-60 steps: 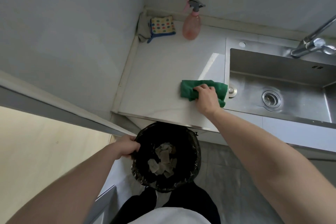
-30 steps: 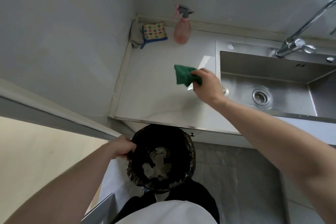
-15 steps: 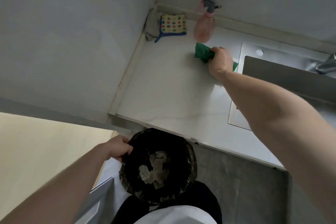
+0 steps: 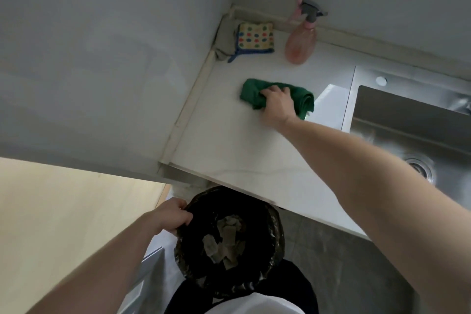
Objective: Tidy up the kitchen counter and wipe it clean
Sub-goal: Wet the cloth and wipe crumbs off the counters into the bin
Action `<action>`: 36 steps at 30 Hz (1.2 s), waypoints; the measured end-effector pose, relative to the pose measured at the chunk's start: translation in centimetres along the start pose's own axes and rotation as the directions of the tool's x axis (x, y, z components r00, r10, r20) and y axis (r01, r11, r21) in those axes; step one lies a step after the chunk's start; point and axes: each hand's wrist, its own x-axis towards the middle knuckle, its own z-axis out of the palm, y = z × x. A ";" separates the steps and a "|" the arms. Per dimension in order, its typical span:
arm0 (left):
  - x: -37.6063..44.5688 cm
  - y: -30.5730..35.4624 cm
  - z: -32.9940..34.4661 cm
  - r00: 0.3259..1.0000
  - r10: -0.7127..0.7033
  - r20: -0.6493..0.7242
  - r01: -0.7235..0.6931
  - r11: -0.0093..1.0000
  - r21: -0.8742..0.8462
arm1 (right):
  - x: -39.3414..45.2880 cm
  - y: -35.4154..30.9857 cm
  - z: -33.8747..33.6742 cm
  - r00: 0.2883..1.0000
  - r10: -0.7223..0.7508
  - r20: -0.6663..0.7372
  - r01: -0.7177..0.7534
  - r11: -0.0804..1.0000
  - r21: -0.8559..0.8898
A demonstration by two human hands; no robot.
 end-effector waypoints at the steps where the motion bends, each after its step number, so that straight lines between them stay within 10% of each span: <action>1: 0.0 0.0 -0.1 1.000 0.004 -0.003 -0.004 1.000 -0.002 | -1.3 -0.7 0.5 0.999 -0.032 0.004 0.032 0.999 -0.011; 19: -2.9 -0.6 0.4 0.991 0.136 0.009 -0.136 0.991 -0.001 | -27.2 -9.7 6.4 0.973 -0.130 0.191 0.101 0.983 0.155; 36: -4.0 -1.1 4.1 0.981 0.183 0.071 -0.183 0.983 0.003 | -37.0 -0.9 -1.9 0.847 0.398 -0.352 -0.232 0.873 0.428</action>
